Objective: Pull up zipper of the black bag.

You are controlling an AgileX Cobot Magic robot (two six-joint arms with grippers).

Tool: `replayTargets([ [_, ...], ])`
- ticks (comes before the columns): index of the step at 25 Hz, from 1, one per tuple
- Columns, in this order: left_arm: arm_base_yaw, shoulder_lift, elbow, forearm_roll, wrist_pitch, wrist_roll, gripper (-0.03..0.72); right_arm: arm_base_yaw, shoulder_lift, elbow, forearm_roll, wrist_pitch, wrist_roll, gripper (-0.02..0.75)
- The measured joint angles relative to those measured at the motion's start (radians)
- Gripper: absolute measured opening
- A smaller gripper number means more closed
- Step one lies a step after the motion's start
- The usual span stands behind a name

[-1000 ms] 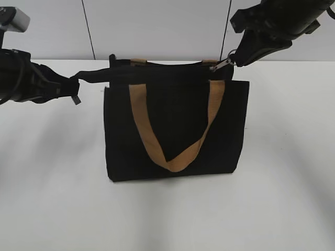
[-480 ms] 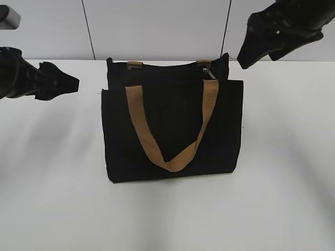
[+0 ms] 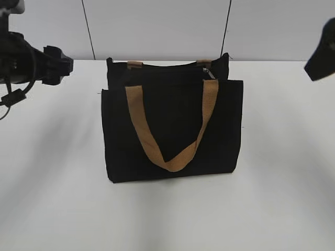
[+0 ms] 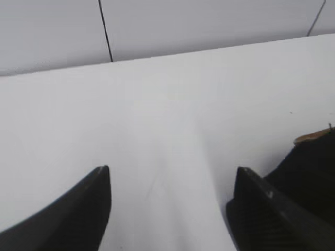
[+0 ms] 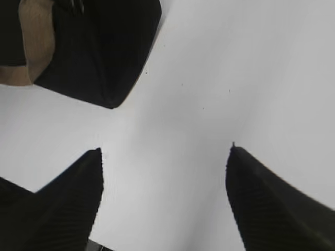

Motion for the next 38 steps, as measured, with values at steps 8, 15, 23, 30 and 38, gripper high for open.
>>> replayTargets([
  [8, -0.222, -0.012, -0.069, -0.932, 0.449, 0.945, 0.548, 0.0, -0.297, 0.299, -0.001, -0.042, 0.039, 0.553],
  [15, -0.321, -0.227, -0.101, -1.311, 0.62, 1.307, 0.55, 0.0, -0.539, 0.447, 0.001, -0.016, 0.045, 0.555],
  [23, -0.395, -0.612, -0.039, -1.597, 0.925, 1.462, 0.55, 0.0, -0.821, 0.651, 0.062, 0.062, 0.047, 0.556],
  [30, -0.395, -0.997, 0.126, -1.642, 1.04, 1.515, 0.55, 0.0, -0.999, 0.709, 0.043, 0.118, 0.049, 0.556],
  [38, -0.396, -1.207, 0.229, -1.713, 0.971, 1.706, 0.531, 0.0, -1.016, 0.751, 0.038, 0.012, 0.049, 0.556],
])
